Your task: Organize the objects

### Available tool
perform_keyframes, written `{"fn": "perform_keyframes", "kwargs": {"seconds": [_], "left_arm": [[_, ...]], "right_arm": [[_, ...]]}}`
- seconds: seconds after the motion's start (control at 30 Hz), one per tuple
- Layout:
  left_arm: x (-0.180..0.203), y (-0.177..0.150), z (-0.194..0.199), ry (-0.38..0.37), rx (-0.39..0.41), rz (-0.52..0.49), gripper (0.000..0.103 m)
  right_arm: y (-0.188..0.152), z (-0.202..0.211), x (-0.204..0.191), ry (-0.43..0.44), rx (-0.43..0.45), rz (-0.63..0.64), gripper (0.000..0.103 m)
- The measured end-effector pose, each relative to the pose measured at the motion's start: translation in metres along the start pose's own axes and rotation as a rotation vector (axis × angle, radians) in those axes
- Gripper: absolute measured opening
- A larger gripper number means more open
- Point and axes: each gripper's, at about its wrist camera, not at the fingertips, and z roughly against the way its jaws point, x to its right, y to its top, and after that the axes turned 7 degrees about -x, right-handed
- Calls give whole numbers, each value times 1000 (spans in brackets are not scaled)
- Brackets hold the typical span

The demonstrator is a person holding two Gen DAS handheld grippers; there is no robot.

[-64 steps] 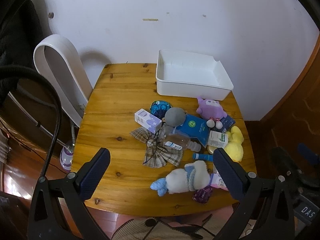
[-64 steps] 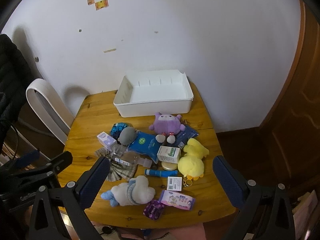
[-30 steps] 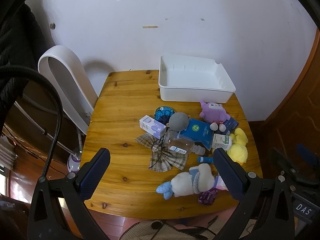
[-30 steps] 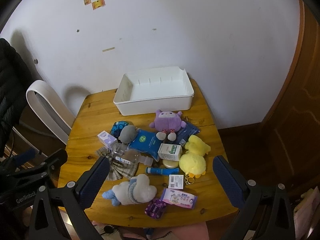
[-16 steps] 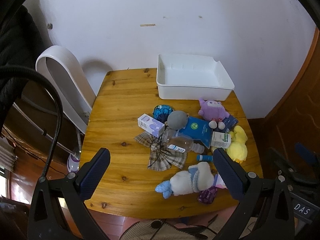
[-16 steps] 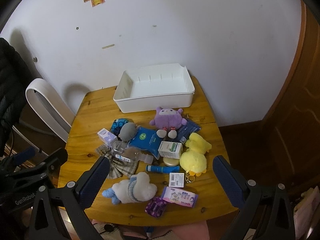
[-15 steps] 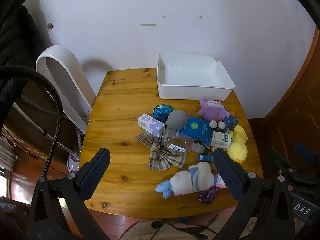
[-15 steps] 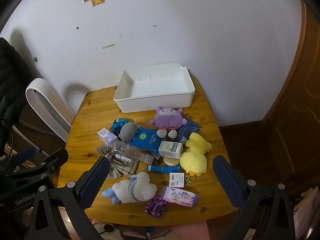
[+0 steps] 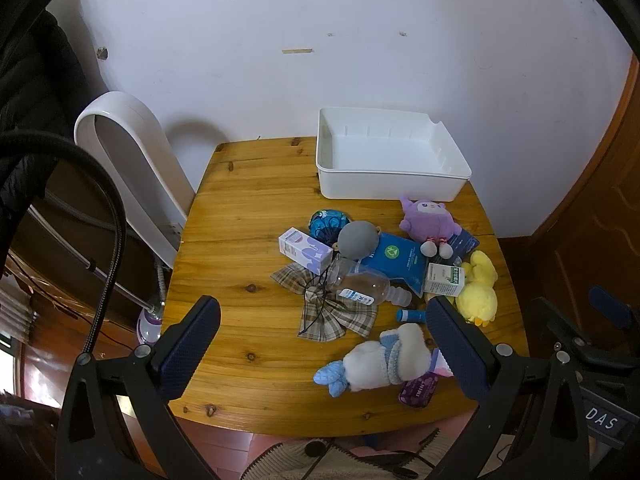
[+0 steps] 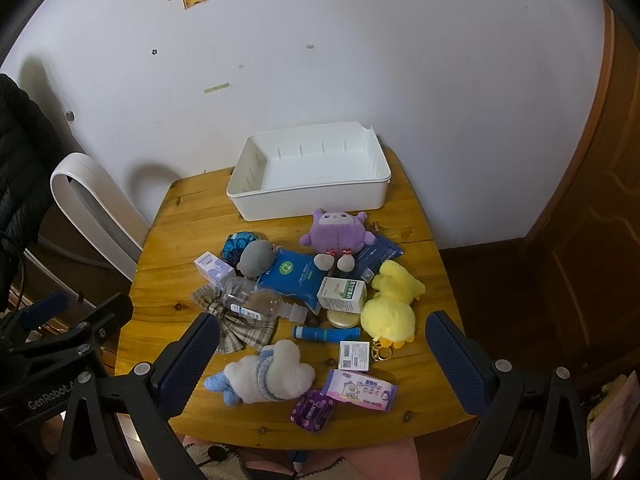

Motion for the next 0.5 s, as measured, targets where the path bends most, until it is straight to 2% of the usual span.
{"fn": "perform_keyframes", "kwargs": {"seconds": [0.5], "left_arm": [[-1, -3, 0, -2, 1, -4, 102]], "right_arm": [[-1, -1, 1, 1, -4, -3, 103]]}}
